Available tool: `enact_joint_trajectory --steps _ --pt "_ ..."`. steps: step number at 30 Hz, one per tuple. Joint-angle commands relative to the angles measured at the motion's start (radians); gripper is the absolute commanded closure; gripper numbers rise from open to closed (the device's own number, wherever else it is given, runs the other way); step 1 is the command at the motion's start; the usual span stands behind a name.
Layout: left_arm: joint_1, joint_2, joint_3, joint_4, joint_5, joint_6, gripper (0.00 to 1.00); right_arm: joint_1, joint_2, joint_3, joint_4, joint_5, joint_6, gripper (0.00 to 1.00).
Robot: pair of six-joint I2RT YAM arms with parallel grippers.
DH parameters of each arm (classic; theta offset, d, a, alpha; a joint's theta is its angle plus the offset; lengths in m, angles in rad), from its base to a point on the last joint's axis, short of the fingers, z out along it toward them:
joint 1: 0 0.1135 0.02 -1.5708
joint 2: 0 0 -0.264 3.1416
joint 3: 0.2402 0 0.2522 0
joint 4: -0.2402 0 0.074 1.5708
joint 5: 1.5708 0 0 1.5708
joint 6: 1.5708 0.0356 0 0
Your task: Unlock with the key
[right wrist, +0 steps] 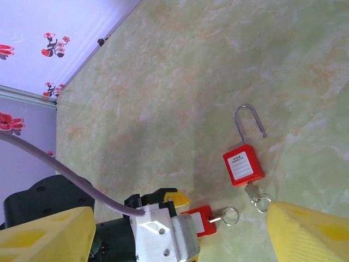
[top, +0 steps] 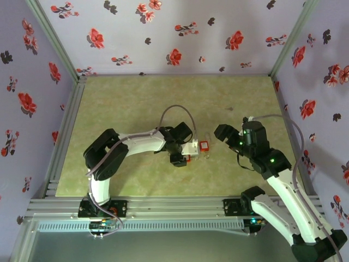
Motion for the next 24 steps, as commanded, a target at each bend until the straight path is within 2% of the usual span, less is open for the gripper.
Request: enact_joint_trajectory --steps 1,4,7,12,14,16,19,20,24 --pt "-0.006 -0.075 -0.006 -0.010 -0.014 -0.002 0.35 -0.007 -0.009 -0.015 -0.019 -0.003 0.008 0.17" --pt "-0.004 -0.133 -0.011 -0.010 -0.007 -0.042 0.32 -0.010 0.001 -0.005 -0.050 -0.005 -0.029 0.17" --pt "0.016 -0.229 -0.030 0.020 0.025 -0.150 0.31 -0.013 0.028 0.006 -0.072 -0.030 -0.090 0.16" --pt "0.149 -0.454 -0.128 0.202 0.100 -0.517 0.26 -0.013 0.174 0.045 -0.089 -0.163 -0.274 0.14" --pt "0.212 -0.532 -0.142 0.240 0.104 -0.669 0.25 -0.011 0.251 0.060 -0.078 -0.235 -0.347 0.02" --pt "0.263 -0.602 -0.147 0.268 0.103 -0.776 0.20 0.006 0.330 0.070 -0.058 -0.280 -0.415 0.01" --pt "0.299 -0.696 -0.138 0.298 0.059 -0.840 0.08 0.077 0.446 0.110 -0.051 -0.271 -0.558 0.01" --pt "0.302 -0.721 -0.128 0.299 0.046 -0.840 0.01 0.110 0.488 0.131 -0.062 -0.254 -0.614 0.01" --pt "0.310 -0.793 -0.061 0.237 -0.007 -0.809 0.00 0.222 0.674 0.232 -0.124 -0.213 -0.836 0.02"
